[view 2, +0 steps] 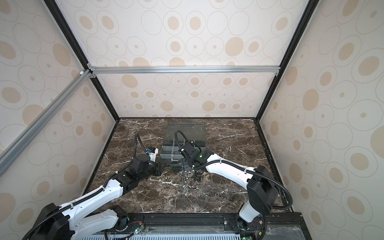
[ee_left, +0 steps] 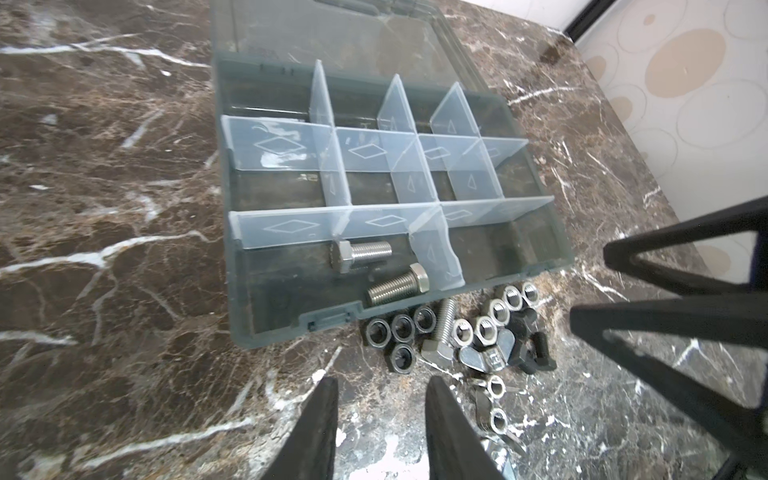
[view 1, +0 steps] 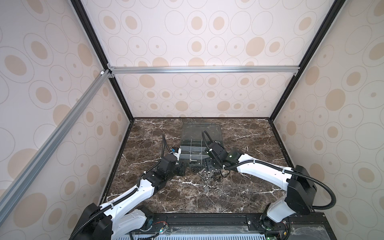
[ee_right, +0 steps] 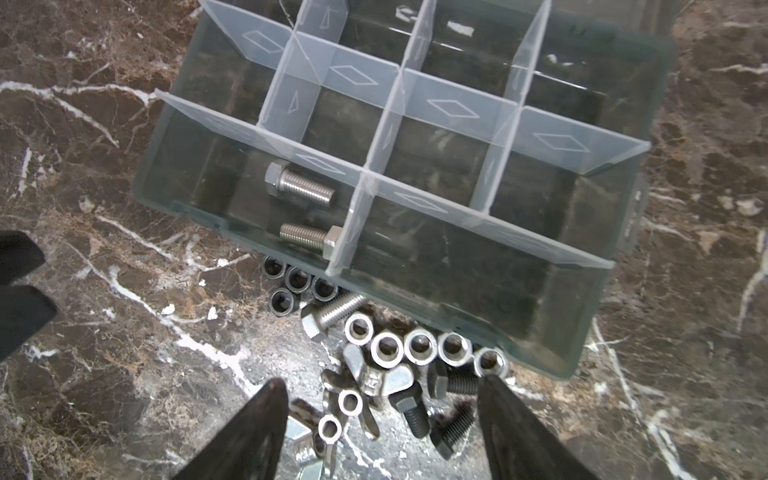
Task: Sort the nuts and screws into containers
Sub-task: 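Move the right gripper back over the pile while the left approaches a steel bolt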
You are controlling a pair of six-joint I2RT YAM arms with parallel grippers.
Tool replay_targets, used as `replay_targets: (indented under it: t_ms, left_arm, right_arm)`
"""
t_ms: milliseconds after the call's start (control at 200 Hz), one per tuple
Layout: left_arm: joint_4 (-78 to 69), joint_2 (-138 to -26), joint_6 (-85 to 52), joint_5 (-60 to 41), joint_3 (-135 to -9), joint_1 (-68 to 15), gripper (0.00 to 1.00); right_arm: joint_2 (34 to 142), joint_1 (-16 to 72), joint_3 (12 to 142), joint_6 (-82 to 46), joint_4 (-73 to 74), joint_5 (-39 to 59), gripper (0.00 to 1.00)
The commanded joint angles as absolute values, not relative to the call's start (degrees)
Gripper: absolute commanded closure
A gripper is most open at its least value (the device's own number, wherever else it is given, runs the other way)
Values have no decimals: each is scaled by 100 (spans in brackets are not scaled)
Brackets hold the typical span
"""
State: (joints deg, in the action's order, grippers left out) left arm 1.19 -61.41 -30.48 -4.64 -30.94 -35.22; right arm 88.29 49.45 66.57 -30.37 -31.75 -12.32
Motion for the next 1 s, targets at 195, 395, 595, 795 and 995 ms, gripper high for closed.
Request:
replay_targets:
  t_ms: [195,395,595,795,995]
  left_arm:
    - [14,-6795,-2882,-377,-3586,-4042,65]
    - [42,-7468,-2737,-549,-3947,-4184,66]
    - [323,-8190,-2451,-553,-4470,-4380,68]
    - [617,-8692,-2323,-449,-4837,-4539,70]
    - [802,-9009,-2171,-379,-5037,-4659,70]
  right_arm:
    - [7862,4922,5866,-3786,-3349,-1691,25]
    - [7492,4922,5636,-3990,-3680,-1879,25]
    - [7169,4922,5509,-4096,-3929,-2077,25]
    - [6920,4926,5303,-4270,-3973,-2172,25]
    - [6744,4924,5143,-4358,-4006,-2204,25]
